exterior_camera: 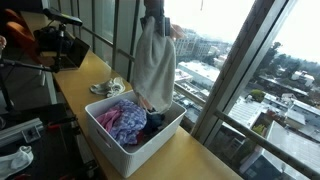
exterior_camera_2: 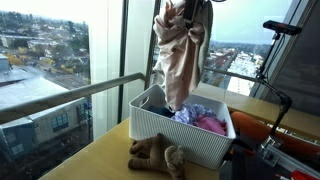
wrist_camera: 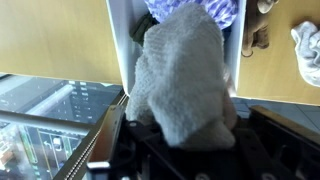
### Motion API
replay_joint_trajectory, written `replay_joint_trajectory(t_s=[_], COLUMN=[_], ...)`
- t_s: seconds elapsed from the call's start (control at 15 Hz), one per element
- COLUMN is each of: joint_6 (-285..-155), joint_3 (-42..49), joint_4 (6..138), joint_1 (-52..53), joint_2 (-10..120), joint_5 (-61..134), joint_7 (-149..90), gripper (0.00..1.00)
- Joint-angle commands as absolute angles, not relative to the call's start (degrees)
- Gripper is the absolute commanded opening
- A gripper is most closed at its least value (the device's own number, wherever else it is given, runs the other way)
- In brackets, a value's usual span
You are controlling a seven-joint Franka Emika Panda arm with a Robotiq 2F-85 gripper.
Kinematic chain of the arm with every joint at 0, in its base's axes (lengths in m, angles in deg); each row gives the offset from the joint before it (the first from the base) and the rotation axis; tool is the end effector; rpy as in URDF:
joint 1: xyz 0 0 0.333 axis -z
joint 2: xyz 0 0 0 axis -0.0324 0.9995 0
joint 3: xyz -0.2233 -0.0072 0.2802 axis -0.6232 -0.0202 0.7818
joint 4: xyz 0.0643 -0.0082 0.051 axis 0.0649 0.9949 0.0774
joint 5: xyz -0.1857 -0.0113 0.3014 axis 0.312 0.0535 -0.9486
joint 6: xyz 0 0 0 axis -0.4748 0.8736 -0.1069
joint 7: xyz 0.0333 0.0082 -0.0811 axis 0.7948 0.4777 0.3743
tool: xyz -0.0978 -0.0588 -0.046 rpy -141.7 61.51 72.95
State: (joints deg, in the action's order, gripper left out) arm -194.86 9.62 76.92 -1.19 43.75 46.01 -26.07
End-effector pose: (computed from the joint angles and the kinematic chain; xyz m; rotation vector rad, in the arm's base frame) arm 0.5706 0.0360 0.5788 2.9357 0.2055 0.1967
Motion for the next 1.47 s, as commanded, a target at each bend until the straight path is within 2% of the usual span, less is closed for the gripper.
replay_joint_trajectory(t_s=[0.0, 0.8, 1.4], joint_6=[-196.36, -209.68, -214.71], joint_3=[9.36, 9.91, 11.28], joint_4=[81.15, 97.21, 95.30], joint_1=[-0.91, -1.33, -3.24], joint_2=[42.50, 48.51, 62.19], joint_5=[45.28, 41.32, 40.61], joint_7=[-26.80, -27.51, -26.99], gripper=[0.00, 0.00, 0.00])
